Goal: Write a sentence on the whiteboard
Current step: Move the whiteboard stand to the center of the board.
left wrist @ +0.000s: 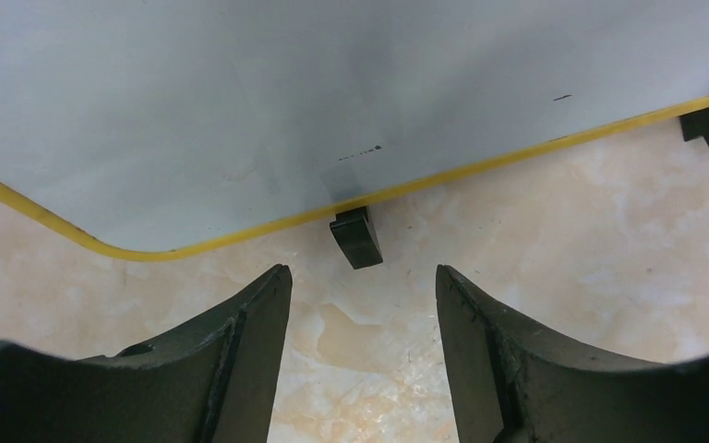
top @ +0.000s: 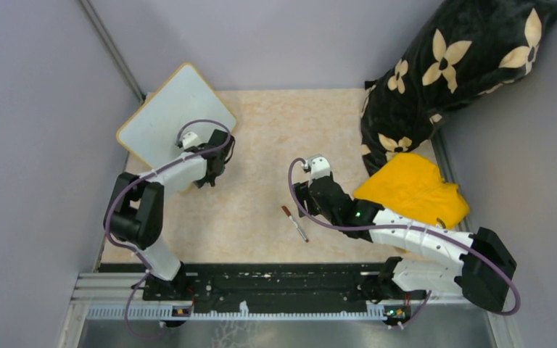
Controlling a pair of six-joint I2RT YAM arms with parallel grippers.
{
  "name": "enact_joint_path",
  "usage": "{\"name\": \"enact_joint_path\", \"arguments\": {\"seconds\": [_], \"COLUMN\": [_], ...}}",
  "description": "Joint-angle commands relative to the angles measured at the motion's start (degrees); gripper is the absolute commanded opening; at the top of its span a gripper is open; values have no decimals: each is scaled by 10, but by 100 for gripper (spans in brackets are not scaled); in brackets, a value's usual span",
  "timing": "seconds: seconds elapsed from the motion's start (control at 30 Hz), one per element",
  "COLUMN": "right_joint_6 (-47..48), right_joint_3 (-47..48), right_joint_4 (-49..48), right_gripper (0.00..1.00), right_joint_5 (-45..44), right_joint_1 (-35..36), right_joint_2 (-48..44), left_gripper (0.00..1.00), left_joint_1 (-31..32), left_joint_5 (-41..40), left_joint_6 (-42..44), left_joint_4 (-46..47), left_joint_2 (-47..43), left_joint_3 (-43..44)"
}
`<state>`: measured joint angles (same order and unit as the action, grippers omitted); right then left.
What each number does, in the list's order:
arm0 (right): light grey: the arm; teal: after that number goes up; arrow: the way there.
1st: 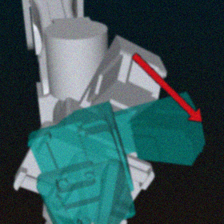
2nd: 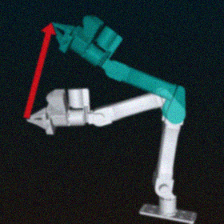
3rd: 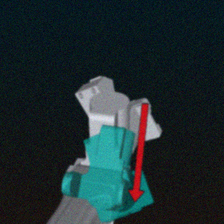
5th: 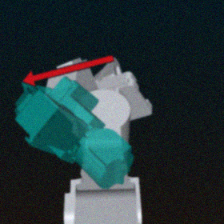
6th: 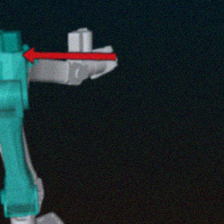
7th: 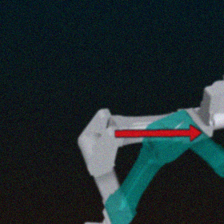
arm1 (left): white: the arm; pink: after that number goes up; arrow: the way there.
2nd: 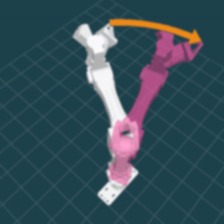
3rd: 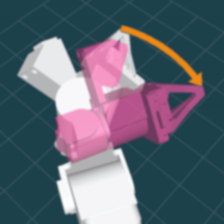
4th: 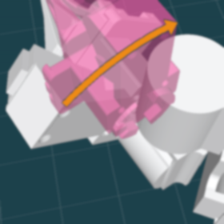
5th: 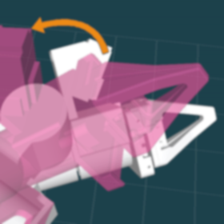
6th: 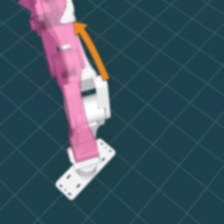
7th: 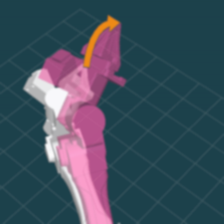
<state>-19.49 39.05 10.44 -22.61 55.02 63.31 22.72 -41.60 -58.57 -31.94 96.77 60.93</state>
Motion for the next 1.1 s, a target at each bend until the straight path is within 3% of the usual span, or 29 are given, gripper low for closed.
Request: {"name": "enact_joint_path", "arguments": {"seconds": [0.0, 0.27, 0.63, 1.07], "right_joint_6": [9, 15, 14, 14], "right_joint_3": [22, 25, 17, 13], "right_joint_4": [-22, -17, -13, -6], "right_gripper": [66, 66, 66, 66], "right_joint_5": [-7, -8, -11, -15], "right_joint_1": [5, 5, 5, 5], "right_joint_2": [-4, -12, -32, -45], "left_gripper": [65, 64, 64, 49], "left_joint_1": [-3, -14, -14, -15], "left_joint_5": [-14, -11, 17, -12], "left_joint_6": [4, 26, 88, 54], "left_joint_4": [1, 9, 92, 51], "left_joint_2": [19, 42, 17, 57], "left_joint_3": [15, 18, -24, 10]}}
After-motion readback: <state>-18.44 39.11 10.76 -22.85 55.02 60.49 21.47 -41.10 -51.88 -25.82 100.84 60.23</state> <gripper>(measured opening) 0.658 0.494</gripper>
